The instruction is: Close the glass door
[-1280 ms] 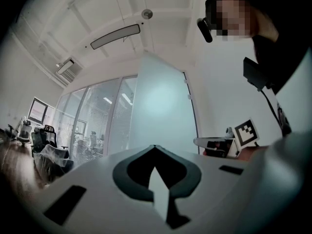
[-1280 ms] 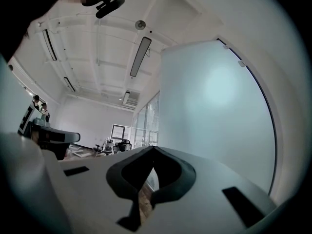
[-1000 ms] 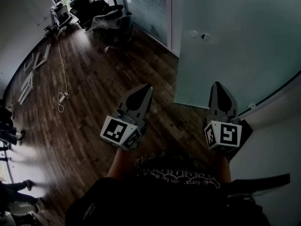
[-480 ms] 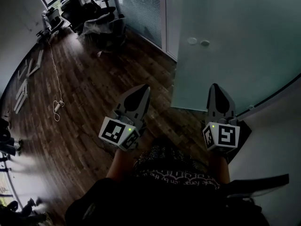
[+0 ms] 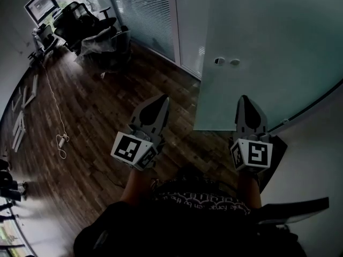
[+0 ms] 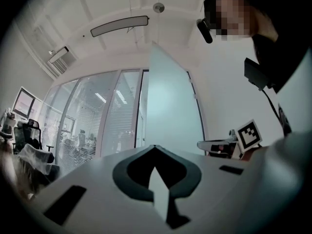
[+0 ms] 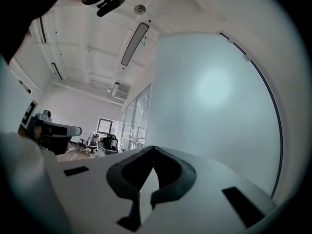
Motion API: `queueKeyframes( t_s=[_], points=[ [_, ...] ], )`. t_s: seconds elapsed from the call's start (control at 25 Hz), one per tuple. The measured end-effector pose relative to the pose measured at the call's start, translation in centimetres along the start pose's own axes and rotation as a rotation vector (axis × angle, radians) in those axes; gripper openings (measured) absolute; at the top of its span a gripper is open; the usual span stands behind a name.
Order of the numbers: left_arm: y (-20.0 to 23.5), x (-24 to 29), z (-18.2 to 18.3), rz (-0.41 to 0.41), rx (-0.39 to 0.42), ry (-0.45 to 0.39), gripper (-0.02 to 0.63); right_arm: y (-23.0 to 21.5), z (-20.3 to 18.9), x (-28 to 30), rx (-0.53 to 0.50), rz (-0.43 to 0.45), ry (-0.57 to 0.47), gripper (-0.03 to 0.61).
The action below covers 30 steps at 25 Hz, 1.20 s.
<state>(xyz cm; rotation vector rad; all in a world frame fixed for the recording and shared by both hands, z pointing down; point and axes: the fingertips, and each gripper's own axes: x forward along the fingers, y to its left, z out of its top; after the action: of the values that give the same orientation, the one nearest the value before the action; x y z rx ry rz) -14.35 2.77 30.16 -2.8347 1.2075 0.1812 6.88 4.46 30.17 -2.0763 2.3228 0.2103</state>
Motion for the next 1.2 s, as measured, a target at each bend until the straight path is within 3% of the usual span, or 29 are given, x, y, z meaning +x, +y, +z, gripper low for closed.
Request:
queueKeyframes(
  t_s=[0.28,0.64,0.88,1.0,1.2],
  points=[
    [2.5,2.1,-0.2,-0.051,-0.017,0.015,0.002,0.3,-0.2,2.9,-0.003,-0.047,0.004,0.003],
    [5.0,3.1,-1.4,-0.045,-0.018,0.028,0.002,0.3,-1.5,5.6,0.004,-0.064,0.024,0.003],
    [5.2,5.0,-1.5,-0.045,-0.04,0.006,0.002,0.0,-2.2,7.6,0.006,-0.024,0.04,0.005],
    [5.5,6.3,-2.1,-0.028,-0.028,0.037,0.002,-0.7,-2.7,8.9,0.0,-0.009,0.052,0.005],
    [5.2,8.0,-1.7,-0.015,-0.012,0.019,0.002,-1.9,-4.6,10.1,-0.001,0.02,0.095,0.019]
  ],
)
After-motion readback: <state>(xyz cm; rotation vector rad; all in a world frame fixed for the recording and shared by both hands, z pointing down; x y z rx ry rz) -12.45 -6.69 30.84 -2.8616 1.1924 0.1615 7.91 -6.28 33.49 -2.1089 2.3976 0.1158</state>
